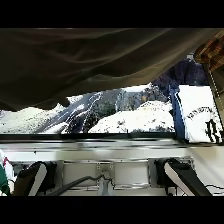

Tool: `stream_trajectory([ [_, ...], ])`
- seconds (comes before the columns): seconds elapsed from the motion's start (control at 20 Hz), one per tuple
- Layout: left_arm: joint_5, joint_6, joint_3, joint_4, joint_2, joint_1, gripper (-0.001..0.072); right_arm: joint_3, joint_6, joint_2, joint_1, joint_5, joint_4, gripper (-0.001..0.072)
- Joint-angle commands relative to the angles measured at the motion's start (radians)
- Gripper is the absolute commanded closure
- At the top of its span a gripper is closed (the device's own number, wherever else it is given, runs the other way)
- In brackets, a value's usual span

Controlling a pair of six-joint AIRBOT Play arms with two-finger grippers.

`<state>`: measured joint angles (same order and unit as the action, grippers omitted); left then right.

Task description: Fold the clothes and pants, and hang the long-sleeved shirts on hangers.

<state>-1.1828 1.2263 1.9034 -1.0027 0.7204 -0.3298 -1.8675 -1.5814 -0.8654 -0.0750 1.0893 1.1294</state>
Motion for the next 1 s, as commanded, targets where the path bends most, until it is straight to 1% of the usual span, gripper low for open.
stream_trajectory([
  [0.0,0.001,0.000,0.001,-0.023,-0.046,0.001,0.0705,-0.006,0.000,0.045,0.001,0.033,-0.002,0.0686],
  [0.3,-0.004,0.000,0.001,-0.045,-0.083,0.037,0.0705,-0.006,-0.001,0.087,0.001,0.045,0.003,0.0686],
  [0.5,-0.038,0.000,-0.004,-0.082,-0.029,0.037,0.0705,-0.003,-0.005,0.043,0.001,0.060,0.057,0.0686],
  [0.7,-0.121,0.000,-0.051,-0.015,0.156,0.037,0.0705,-0.003,-0.005,-0.121,0.001,0.133,0.053,0.0686],
  [0.8,-0.185,0.000,-0.074,0.016,0.298,0.039,0.0705,-0.003,-0.005,-0.234,0.001,0.163,0.053,0.0685],
  [0.85,-0.195,0.000,-0.079,0.015,0.369,0.051,0.0705,-0.003,-0.005,-0.299,0.001,0.170,0.053,0.0685],
  [0.95,-0.167,-0.001,-0.086,-0.005,0.520,0.089,0.0706,-0.003,-0.003,-0.435,0.001,0.174,0.057,0.0685],
])
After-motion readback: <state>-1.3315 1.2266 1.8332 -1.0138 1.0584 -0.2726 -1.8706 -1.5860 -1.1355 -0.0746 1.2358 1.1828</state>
